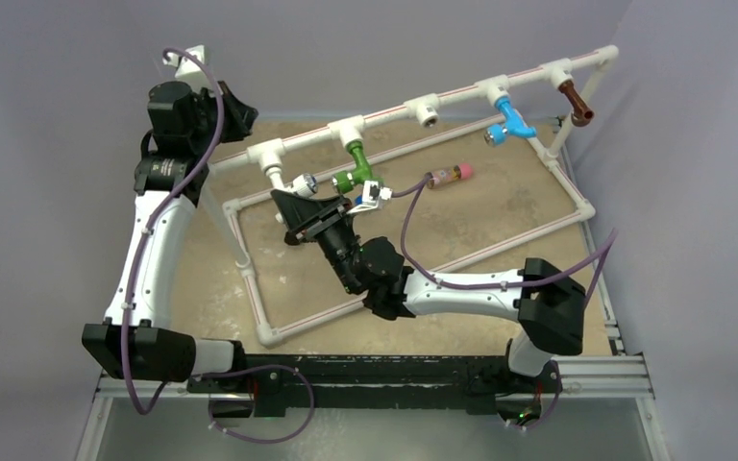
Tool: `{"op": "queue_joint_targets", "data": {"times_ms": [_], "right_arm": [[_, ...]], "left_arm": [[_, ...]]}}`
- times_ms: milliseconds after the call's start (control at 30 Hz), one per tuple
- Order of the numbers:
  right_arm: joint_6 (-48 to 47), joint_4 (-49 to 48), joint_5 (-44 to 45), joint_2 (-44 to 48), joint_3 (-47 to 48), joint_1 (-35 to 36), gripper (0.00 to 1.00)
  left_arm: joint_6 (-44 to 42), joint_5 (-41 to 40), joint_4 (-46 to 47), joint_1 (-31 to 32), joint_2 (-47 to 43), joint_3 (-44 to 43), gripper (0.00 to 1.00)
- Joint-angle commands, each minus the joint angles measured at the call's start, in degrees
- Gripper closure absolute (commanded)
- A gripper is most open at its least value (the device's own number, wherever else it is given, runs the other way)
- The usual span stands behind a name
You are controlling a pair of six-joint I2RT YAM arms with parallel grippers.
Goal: Install the water faucets
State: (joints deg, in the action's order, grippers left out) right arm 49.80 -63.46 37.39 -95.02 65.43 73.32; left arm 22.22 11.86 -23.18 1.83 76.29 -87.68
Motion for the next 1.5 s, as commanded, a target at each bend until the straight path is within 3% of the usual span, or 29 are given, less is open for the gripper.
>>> {"op": "queue_joint_targets", "data": {"times_ms": [0,567,833,933,1167,1300,1467], "right_arm": [[23.7,-0.6,-8.8,-2.4,0.2,-0.4,1.00],[51.2,-8.7,-9.5,-3.3,-3.3,-0.4,1.00],[51.6,-16.3,-10.9,-4.4,-5.6,-0.4,0.98],[49.8,-18.6,-10.6,-4.5,-6.6,-0.4,0.69],[44.8,-23.2,-10.2,-4.5,-8.6,-0.4,0.34],[42.6,-23.2,-10.7,-3.8,-9.3,-0.4,0.23],[36.2,-23.8,-10.8,-1.2,-12.7,-0.4,0.20]], "left_arm": [[-3.5,1.9,3.9,1.6,-0.9,2.3,1.00],[-4.0,-0.9,7.0,1.6,-5.0,7.7,1.00],[-3.8,-2.3,7.3,1.6,-5.4,8.9,1.00],[-3.8,-2.6,7.1,1.5,-5.2,8.9,1.00],[-3.6,-3.3,7.0,1.5,-5.2,9.0,1.00],[-3.7,-3.6,6.9,1.4,-4.9,8.9,1.00],[-3.8,-3.8,6.8,1.4,-4.9,9.0,1.00]]}}
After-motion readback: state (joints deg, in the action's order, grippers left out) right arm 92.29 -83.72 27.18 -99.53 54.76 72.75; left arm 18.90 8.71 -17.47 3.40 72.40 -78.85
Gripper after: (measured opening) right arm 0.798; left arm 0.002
